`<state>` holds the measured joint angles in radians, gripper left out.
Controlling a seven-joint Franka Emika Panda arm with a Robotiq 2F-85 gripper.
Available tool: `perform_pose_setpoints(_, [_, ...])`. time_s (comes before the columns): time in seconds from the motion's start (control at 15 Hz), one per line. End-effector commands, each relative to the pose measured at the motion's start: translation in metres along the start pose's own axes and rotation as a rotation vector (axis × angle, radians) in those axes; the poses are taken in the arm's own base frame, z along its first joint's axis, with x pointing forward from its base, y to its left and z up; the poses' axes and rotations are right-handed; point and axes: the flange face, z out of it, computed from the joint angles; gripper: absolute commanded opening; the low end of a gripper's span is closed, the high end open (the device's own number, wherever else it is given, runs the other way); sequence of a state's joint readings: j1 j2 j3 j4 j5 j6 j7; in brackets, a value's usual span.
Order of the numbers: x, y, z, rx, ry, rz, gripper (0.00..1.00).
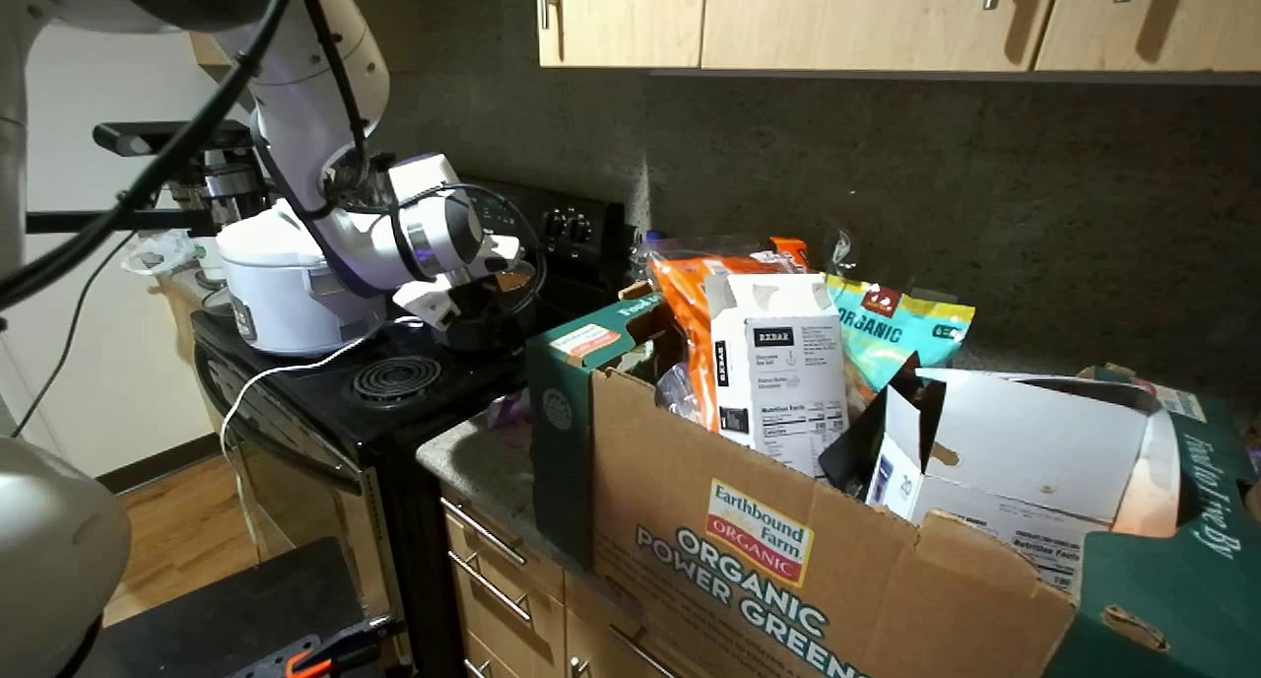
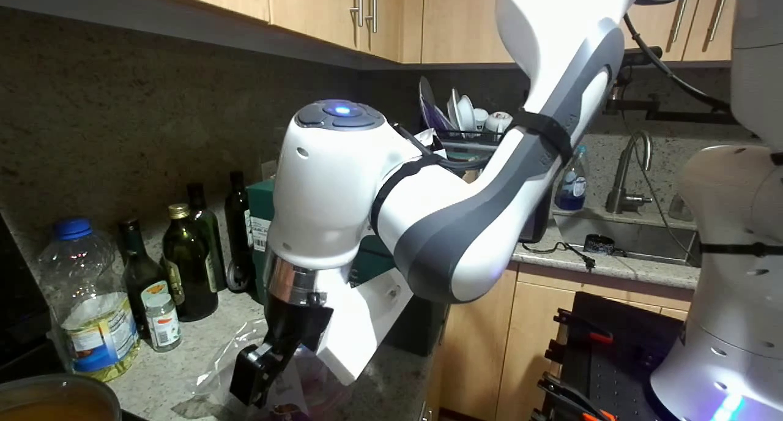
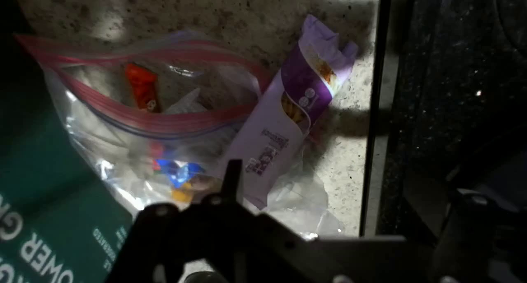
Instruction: Put the Ziploc bag on the counter in the box
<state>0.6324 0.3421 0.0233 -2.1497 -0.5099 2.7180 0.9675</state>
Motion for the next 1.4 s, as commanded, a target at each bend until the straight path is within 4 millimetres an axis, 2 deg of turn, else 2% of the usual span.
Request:
perform_pose_setpoints(0.0, [-0.010, -0.006, 0.005, -0.078, 0.017, 0.103, 1.00])
perform_pose_setpoints(0.2, [-0.022, -0.014, 0.016, -0.091, -0.016, 0.161, 1.00])
perform_pose_setpoints(0.47, [-0.030, -0.011, 0.038, -0.083, -0.044, 0.201, 1.00])
perform_pose_setpoints(0.67, [-0.032, -0.006, 0.056, -0.057, -0.041, 0.252, 1.00])
perform_pose_setpoints(1.33, [-0.030, -0.009, 0.094, 0.042, -0.009, 0.292, 1.00])
